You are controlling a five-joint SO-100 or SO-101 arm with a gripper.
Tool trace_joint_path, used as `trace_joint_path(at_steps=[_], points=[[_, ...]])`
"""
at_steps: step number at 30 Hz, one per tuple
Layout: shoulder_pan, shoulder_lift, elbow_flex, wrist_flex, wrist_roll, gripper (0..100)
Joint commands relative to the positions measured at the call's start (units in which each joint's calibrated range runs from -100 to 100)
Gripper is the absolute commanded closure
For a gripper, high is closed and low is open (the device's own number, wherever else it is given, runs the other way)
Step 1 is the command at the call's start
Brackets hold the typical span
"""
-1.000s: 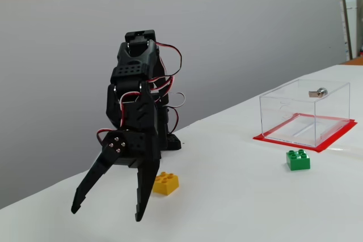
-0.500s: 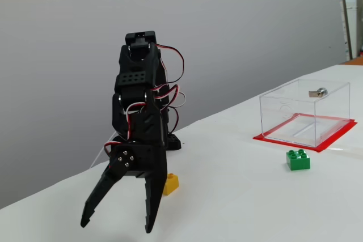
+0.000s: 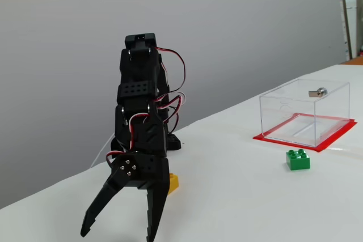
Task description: Pick the red lego brick and place it into the transparent box
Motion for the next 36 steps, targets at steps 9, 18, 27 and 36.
trace_joint_path(at_steps=[9, 18, 27, 36], points=[[-1.4, 0.3, -11.9, 7.2, -5.6, 59], [0.2, 3.5, -14.2, 8.4, -5.3, 59], [0.1, 5.8, -15.8, 8.4, -5.2, 59], [-0.2, 7.9, -16.0, 8.9, -5.3, 59]])
